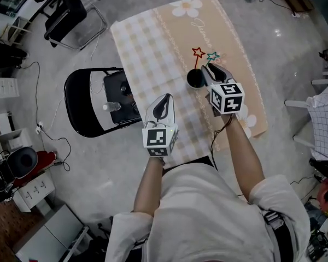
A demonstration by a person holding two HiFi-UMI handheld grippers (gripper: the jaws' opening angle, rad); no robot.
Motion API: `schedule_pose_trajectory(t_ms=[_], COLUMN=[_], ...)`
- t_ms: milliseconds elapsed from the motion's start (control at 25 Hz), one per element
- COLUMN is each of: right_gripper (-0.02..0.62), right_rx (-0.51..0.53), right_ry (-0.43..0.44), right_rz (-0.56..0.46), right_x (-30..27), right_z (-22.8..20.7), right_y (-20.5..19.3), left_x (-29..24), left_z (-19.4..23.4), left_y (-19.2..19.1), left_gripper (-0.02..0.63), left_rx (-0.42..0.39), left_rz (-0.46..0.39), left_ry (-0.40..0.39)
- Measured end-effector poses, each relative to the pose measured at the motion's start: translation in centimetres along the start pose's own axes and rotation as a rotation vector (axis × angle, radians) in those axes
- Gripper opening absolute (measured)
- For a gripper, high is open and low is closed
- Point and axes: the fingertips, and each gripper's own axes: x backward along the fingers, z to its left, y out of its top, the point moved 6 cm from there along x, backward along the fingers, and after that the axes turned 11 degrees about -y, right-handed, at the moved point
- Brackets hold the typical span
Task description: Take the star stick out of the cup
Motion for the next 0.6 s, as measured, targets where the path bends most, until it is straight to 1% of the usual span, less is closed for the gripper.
schedule_pose_trajectory(t_ms=[200,360,600], right_gripper=[0.086,0.039,0.017], right_rx=[0.004,-0.012,-0.023], right_ry=[-0.005,0.009,0.014], right_rz=[0.0,-0.005,-0.056], right_x=[-0.4,-0.4,0.6], right_z=[-0.2,-0.2,-0.1], right_y=[0.0,-0.1,0.8], left_x=[-0.1,-0.2,-0.2], left_z=[0.3,0.1,-0.4], left_y=[0.2,0.1,0.2], left_gripper=[0.002,0.002,0.003], left_rx=[0.001,0.005,0.006], left_rz=[-0.003,-0.006,-0.013], left_ry=[0.012,0.005,-0.005])
